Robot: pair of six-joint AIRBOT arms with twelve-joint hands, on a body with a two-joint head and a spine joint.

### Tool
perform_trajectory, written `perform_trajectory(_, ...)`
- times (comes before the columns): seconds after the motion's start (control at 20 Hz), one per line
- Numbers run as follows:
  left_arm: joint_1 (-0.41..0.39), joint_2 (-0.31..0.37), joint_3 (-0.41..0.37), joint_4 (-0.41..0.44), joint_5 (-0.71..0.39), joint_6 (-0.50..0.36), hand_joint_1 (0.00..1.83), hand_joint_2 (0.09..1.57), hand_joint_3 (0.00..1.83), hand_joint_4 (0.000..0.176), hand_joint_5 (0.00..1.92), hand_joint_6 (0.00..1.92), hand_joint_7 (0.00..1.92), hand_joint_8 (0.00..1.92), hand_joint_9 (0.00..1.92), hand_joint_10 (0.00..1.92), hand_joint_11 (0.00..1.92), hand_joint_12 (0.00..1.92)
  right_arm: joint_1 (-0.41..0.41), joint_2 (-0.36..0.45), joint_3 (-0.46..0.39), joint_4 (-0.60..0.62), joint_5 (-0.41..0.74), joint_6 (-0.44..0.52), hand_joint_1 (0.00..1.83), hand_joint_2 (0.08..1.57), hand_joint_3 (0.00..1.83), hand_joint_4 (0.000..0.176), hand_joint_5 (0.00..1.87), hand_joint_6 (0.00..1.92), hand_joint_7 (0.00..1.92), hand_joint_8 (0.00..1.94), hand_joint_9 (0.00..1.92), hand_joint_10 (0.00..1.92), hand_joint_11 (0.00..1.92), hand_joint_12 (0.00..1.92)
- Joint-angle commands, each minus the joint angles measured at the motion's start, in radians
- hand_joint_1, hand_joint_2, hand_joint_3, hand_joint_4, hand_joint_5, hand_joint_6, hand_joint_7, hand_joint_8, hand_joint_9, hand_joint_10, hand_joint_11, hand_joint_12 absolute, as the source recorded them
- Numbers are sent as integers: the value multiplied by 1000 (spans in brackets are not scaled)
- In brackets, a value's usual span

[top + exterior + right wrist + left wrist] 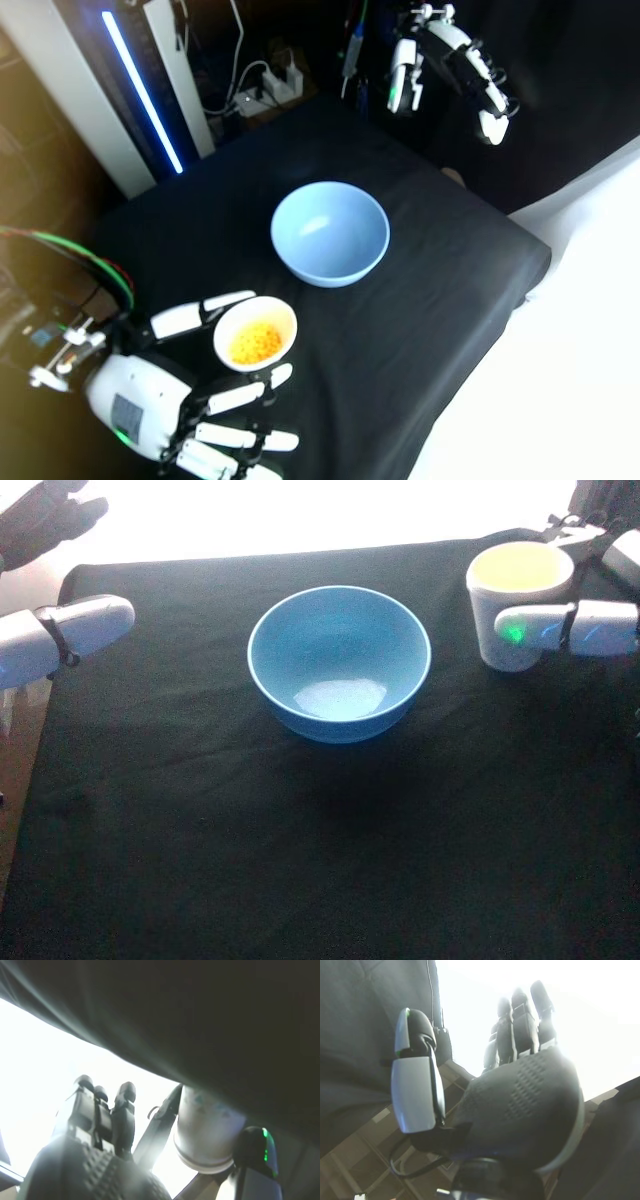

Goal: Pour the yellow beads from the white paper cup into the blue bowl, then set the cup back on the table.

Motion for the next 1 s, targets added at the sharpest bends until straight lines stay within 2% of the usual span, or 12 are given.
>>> perform_trajectory(0.0, -5, -3, 5, -7, -122, -11, 731, 1117, 6, 0, 72, 0, 341, 0, 338, 0, 0, 762, 20, 12, 1, 18, 126, 12, 1107, 983, 0, 176, 1319, 380, 330, 8, 0, 0, 0, 0)
perform_trajectory(0.05, -5, -4, 5, -7, -122, -11, 739, 1118, 6, 8, 78, 2, 345, 2, 334, 0, 0, 759, 24, 17, -1, 13, 126, 12, 1109, 983, 0, 174, 1320, 379, 343, 12, 12, 5, 0, 0)
perform_trajectory(0.15, -5, -5, 5, -7, -121, -11, 766, 1129, 7, 3, 87, 3, 364, 5, 348, 3, 0, 791, 36, 28, -6, 4, 126, 11, 1133, 993, 1, 70, 1294, 433, 412, 5, 143, 11, 0, 0)
perform_trajectory(0.2, -5, -5, 5, -7, -122, -11, 765, 1139, 9, 7, 82, 0, 363, 3, 342, 0, 0, 778, 41, 32, -7, -1, 126, 11, 1151, 1013, 2, 0, 1230, 551, 489, 6, 223, 11, 37, 26)
perform_trajectory(0.25, -5, -6, 5, -7, -122, -11, 757, 1145, 10, 11, 78, 0, 358, 0, 341, 0, 0, 778, 45, 35, -7, -6, 126, 11, 1163, 1027, 1, 0, 1188, 625, 552, 5, 284, 9, 80, 77)
perform_trajectory(0.35, -5, -6, 5, -7, -122, -11, 742, 1146, 7, 7, 72, 1, 355, 0, 337, 0, 0, 785, 53, 41, -7, -14, 126, 11, 1176, 1066, 0, 0, 1088, 791, 933, 12, 755, 21, 286, 738)
perform_trajectory(0.5, -5, -7, 5, -7, -122, -11, 737, 1135, 1, 15, 75, 2, 361, 3, 341, 2, 0, 785, 55, 45, -7, -18, 126, 11, 1173, 1079, 0, 0, 1059, 839, 1064, 8, 926, 19, 464, 813)
perform_trajectory(0.6, -5, -9, 7, -7, -121, -11, 734, 1133, 0, 24, 82, 4, 361, 2, 340, 1, 0, 784, 56, 48, -7, -18, 126, 11, 1242, 1062, 6, 0, 1042, 921, 1169, 590, 1119, 29, 601, 982)
perform_trajectory(0.7, -6, -11, 8, -7, -119, -11, 758, 1143, 4, 24, 90, 5, 361, 1, 339, 1, 0, 793, 61, 54, -6, -22, 126, 11, 1262, 1056, 0, 0, 1049, 753, 1189, 766, 1226, 67, 680, 1118)
perform_trajectory(0.75, -6, -12, 9, -7, -118, -11, 771, 1150, 5, 38, 96, 5, 364, 2, 340, 1, 0, 782, 89, 59, -4, -54, 125, 11, 1253, 1052, 0, 0, 1130, 630, 1133, 856, 1224, 68, 656, 1165)
perform_trajectory(0.85, -6, -13, 9, -7, -119, -11, 757, 1151, 5, 31, 89, 1, 367, 3, 341, 1, 0, 785, 122, 64, 0, -103, 110, 11, 1249, 1050, 0, 4, 1132, 655, 1140, 816, 1236, 74, 675, 1173)
perform_trajectory(0.95, -5, -13, 10, -6, -118, -11, 752, 1153, 5, 40, 101, 6, 374, 5, 347, 4, 0, 784, 200, 65, 12, -220, 49, 11, 1247, 1047, 2, 20, 1078, 802, 1207, 637, 1248, 63, 711, 1141)
